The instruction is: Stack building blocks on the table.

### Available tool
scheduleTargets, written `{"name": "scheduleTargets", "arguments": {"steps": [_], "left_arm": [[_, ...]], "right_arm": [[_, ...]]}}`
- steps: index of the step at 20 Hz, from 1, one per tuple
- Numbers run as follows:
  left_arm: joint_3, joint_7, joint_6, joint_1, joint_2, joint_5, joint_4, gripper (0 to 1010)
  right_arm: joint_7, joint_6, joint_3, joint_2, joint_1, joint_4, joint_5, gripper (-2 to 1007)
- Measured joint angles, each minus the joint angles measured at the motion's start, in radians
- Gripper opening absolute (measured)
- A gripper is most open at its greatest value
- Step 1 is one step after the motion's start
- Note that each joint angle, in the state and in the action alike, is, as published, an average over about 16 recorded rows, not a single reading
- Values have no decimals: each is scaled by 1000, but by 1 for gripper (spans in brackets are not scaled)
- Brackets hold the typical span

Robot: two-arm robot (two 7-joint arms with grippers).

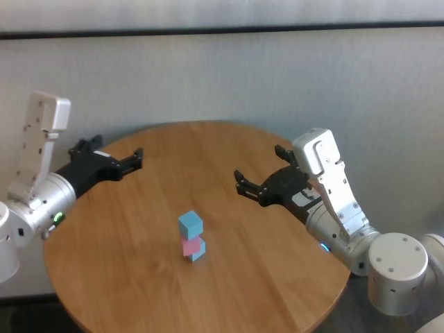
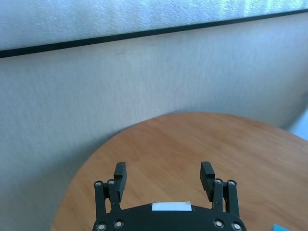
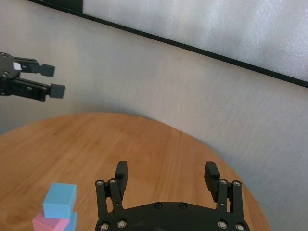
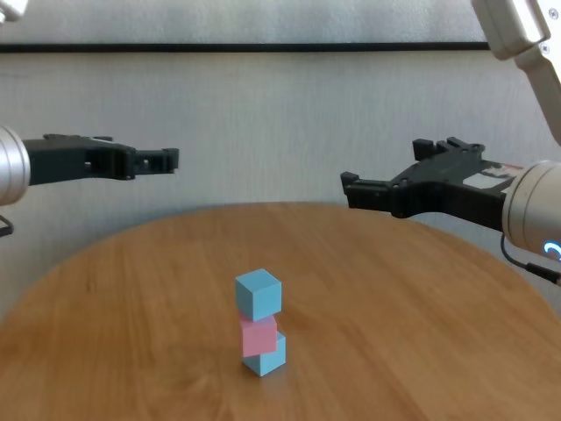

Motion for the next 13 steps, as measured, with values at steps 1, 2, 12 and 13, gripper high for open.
{"name": "scheduleTargets", "arguments": {"steps": [1,2,12,13], "left_arm": [[-8,17,-5,7,-1,4,-5,1002],[-14,31,-10,13,-3,7,-9,1002],[-23,45,-17,22,-6,16,-15,1003],[-22,44,-17,21,-6,15,-14,1003]], "right_arm": [[0,0,0,0,0,0,0,1005],[0,0,0,0,0,0,0,1005],[0,0,0,0,0,0,0,1005],[0,0,0,0,0,0,0,1005]]}}
